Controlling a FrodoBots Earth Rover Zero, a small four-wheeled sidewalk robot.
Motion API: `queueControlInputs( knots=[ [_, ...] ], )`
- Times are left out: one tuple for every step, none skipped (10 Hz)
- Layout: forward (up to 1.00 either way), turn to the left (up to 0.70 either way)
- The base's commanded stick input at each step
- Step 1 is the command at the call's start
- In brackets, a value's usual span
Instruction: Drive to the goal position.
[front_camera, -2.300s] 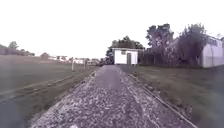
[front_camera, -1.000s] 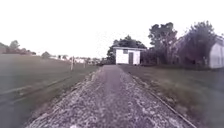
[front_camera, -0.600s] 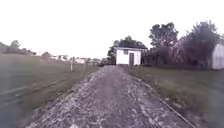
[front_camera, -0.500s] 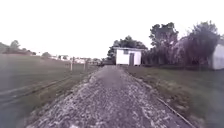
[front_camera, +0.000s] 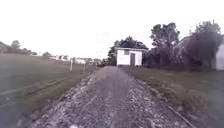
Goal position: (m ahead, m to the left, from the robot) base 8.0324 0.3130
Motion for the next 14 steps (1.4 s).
queueControlInputs(
  knots=[
    [0.7, 0.0],
    [0.7, 0.0],
    [0.7, 0.0],
    [0.7, 0.0],
    [0.7, 0.0],
    [0.7, 0.0],
    [0.7, 0.0],
    [0.7, 0.0],
    [0.7, 0.0],
    [0.7, 0.0],
    [0.7, 0.0],
    [0.7, 0.0],
    [0.7, 0.0],
    [0.7, 0.0]
  ],
)
